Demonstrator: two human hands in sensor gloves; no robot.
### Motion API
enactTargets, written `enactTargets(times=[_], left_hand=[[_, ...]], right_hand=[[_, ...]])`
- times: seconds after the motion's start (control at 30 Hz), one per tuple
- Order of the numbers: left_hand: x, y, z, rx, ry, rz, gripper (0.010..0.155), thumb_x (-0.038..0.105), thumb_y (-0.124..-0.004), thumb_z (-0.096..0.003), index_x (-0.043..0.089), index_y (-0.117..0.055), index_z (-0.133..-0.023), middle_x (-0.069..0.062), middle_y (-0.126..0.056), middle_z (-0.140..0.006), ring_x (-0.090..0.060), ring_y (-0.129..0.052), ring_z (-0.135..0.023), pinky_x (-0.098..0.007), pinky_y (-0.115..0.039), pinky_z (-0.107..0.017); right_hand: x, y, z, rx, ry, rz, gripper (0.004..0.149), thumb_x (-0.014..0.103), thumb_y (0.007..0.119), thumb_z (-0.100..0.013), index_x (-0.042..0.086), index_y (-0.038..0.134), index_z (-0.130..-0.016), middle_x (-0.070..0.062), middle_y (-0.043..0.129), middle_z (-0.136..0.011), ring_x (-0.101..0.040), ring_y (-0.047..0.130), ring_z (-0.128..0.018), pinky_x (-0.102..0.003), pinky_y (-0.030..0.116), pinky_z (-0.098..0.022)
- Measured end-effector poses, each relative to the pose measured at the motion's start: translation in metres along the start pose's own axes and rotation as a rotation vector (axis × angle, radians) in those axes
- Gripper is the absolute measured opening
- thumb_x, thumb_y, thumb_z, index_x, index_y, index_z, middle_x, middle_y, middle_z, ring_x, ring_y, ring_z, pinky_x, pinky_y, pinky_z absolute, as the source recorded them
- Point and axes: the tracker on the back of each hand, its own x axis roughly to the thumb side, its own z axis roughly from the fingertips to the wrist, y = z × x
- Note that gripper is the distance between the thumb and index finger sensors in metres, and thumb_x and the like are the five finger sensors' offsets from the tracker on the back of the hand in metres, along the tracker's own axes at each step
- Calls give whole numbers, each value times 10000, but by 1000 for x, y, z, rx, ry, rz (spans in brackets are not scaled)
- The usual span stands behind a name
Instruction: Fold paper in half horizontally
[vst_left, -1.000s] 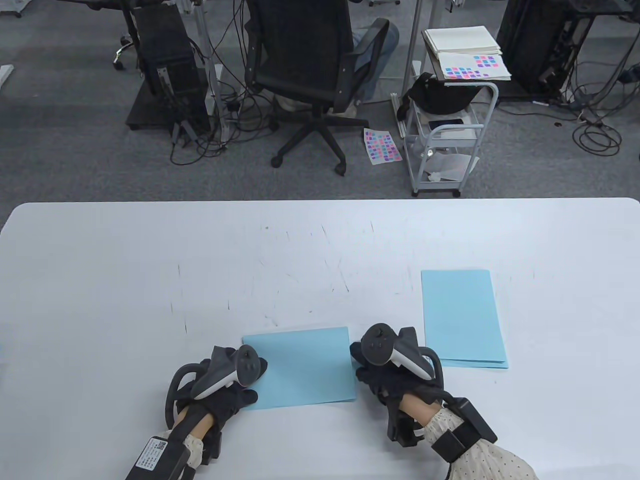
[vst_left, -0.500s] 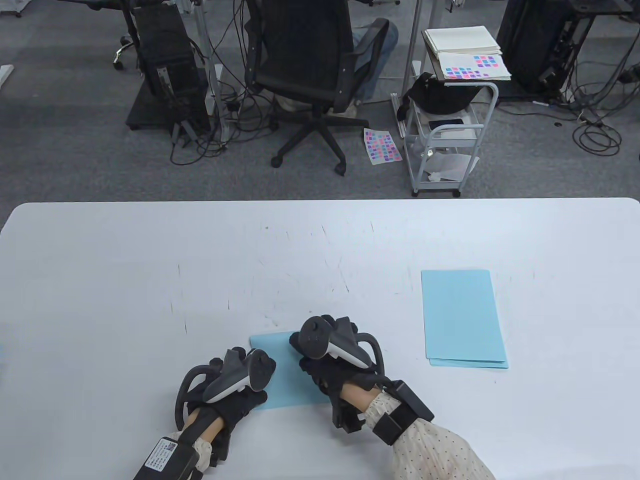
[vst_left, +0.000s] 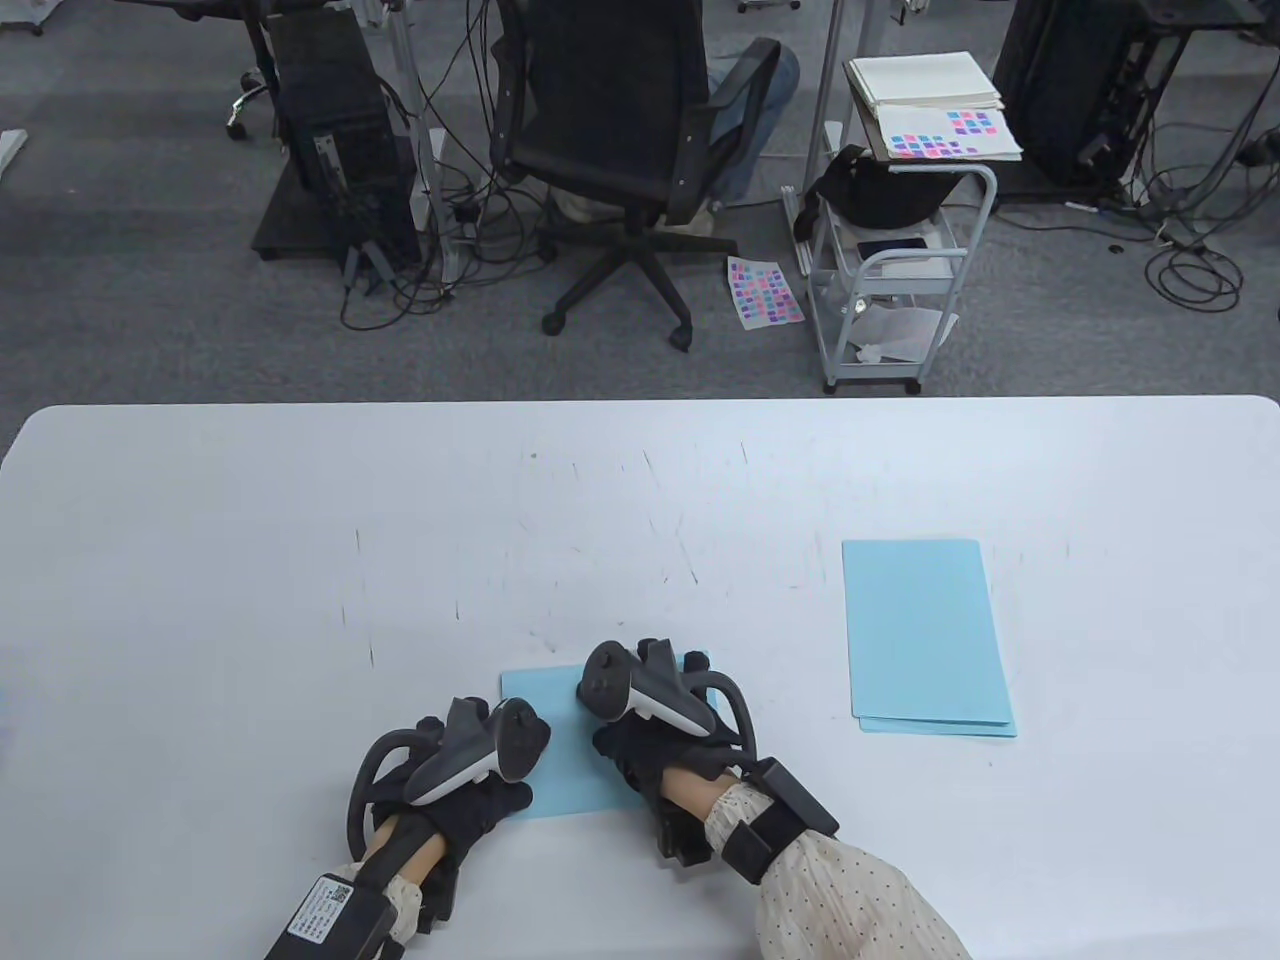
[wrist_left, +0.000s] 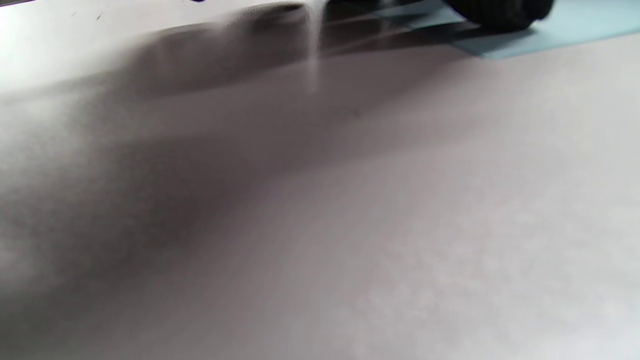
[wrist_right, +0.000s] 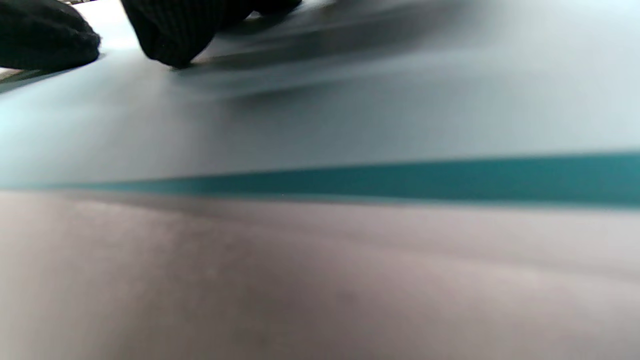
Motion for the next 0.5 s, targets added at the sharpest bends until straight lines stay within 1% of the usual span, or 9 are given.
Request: enactTargets(times=[0.23,0.5], left_hand=[[-1,1,0,-7,7,5,677,556,-685,-365,617,-384,-968,286,-332,-1139,-121,-380,-1149,-492,-435,-873],[-1,1,1,-7,13,-3,676,555,-681,-364,615,-382,-968,284,-329,-1137,-117,-388,-1148,-490,-439,-873]], right_hand=[[-1,-3,-1,25,20,22,603,393,718,-491,431,467,-1037,188,346,-1168,-295,96,-1086,-651,100,-728],[-5,-6,-1,35,51,37,613,404,729,-485,444,463,-1035,192,347,-1164,-305,104,-1087,-650,94,-730]])
